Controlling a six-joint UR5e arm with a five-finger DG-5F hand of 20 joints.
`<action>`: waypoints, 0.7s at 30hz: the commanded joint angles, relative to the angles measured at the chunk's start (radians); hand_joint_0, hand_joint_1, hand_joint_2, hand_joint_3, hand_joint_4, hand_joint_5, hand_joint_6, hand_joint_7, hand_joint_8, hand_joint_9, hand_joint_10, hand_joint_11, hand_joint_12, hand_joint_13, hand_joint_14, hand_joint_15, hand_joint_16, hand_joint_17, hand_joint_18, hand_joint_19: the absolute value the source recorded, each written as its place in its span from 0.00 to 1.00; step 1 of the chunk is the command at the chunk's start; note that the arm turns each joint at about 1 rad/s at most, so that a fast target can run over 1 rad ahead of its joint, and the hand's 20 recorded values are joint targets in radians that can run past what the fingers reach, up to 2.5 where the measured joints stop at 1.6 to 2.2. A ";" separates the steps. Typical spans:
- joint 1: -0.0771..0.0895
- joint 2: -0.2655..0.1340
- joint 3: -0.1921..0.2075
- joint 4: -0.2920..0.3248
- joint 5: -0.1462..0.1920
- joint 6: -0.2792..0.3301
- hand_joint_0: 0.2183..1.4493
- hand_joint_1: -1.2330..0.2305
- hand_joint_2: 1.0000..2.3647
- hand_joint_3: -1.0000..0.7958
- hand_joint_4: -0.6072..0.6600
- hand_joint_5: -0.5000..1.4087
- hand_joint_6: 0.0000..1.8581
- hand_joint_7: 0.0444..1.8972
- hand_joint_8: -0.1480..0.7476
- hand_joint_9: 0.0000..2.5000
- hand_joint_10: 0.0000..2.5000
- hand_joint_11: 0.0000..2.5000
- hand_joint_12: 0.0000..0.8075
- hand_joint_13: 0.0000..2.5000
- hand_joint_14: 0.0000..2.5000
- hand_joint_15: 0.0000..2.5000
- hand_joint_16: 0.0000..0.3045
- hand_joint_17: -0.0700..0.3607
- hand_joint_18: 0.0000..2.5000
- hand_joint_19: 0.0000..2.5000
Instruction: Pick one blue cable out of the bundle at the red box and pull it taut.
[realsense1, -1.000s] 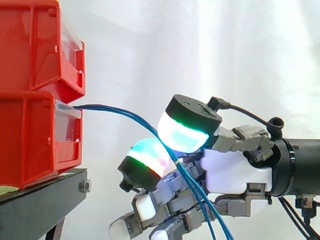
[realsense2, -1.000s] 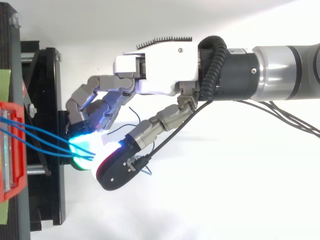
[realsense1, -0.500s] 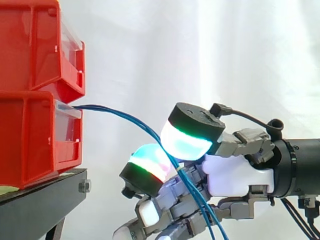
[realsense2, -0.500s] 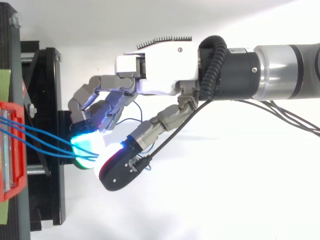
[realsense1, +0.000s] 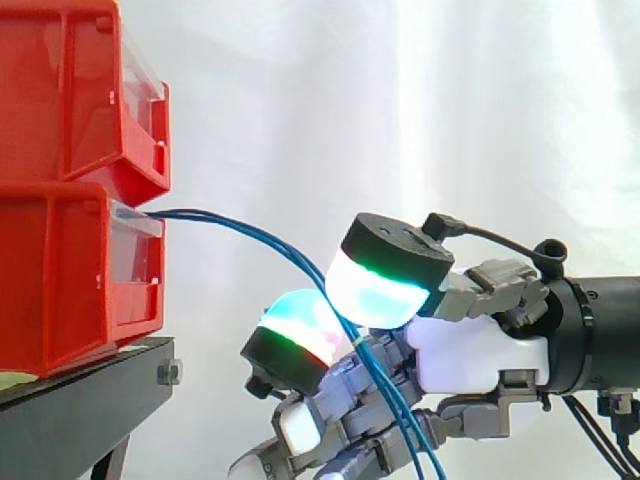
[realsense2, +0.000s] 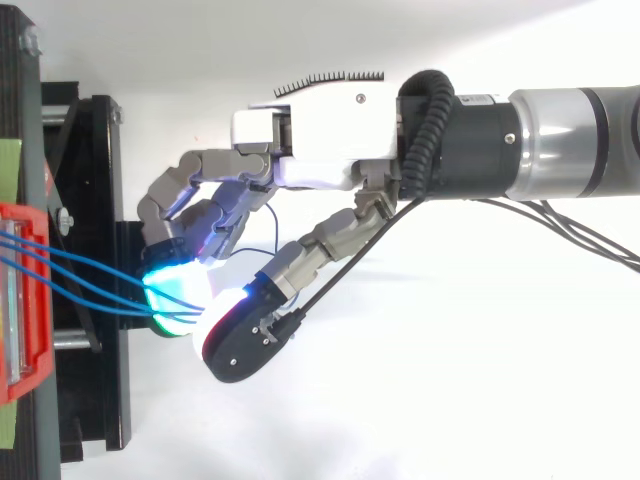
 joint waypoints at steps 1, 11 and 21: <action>0.000 0.000 0.006 -0.003 0.001 0.000 0.46 0.19 0.00 0.28 0.48 0.15 0.46 0.55 0.46 0.25 0.01 0.22 0.47 0.23 0.00 0.08 0.17 0.43 0.28 0.12; 0.003 -0.002 0.010 -0.013 0.001 0.000 0.27 0.18 0.00 0.28 0.56 0.15 0.44 0.50 0.48 0.24 0.01 0.22 0.49 0.22 0.00 0.09 0.18 0.44 0.26 0.14; 0.005 0.000 0.012 -0.012 0.001 0.000 0.29 0.28 0.00 0.28 0.52 0.16 0.44 0.54 0.50 0.27 0.01 0.22 0.49 0.23 0.00 0.10 0.17 0.44 0.27 0.16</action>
